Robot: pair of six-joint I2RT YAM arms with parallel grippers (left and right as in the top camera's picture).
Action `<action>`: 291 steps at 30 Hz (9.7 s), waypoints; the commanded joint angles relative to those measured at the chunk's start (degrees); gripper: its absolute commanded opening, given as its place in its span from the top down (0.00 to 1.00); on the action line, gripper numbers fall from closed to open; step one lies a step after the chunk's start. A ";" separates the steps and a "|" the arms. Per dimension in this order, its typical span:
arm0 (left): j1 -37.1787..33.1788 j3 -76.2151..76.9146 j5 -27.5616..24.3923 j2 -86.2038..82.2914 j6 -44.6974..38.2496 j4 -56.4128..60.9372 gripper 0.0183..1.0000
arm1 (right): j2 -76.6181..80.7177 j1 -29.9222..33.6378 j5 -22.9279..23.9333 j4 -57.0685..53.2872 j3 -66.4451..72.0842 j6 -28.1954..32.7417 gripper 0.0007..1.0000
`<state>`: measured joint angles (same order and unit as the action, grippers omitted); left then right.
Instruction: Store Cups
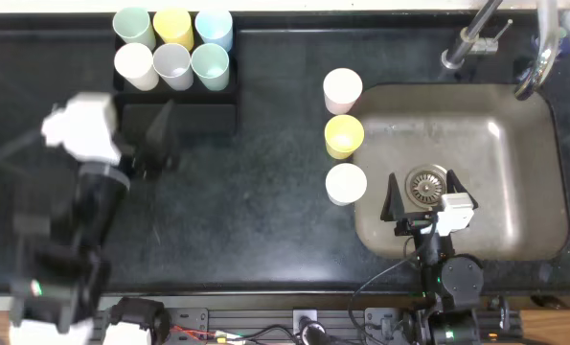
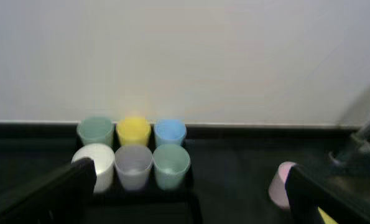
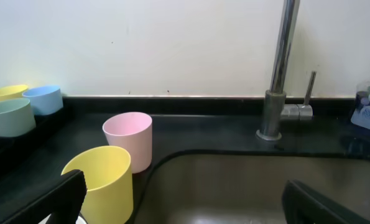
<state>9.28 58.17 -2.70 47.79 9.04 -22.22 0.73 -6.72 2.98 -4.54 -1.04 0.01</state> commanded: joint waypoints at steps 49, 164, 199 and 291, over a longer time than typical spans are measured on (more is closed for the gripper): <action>26.84 89.46 7.32 97.00 28.74 -47.54 0.22 | -0.48 0.22 0.02 0.24 0.76 0.20 0.00; -11.76 22.82 16.63 55.95 61.59 -27.52 0.72 | -0.48 0.22 0.02 0.24 0.76 0.20 0.00; 30.56 50.14 15.37 62.45 29.73 -36.04 0.16 | -0.48 0.22 0.02 0.24 0.76 0.20 0.00; -2.54 27.50 14.23 59.47 69.46 -37.86 0.98 | -0.48 0.22 0.02 0.24 0.76 0.20 0.00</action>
<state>7.33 86.21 12.12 106.00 77.69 -60.58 0.73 -6.72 2.98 -4.60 -1.04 0.05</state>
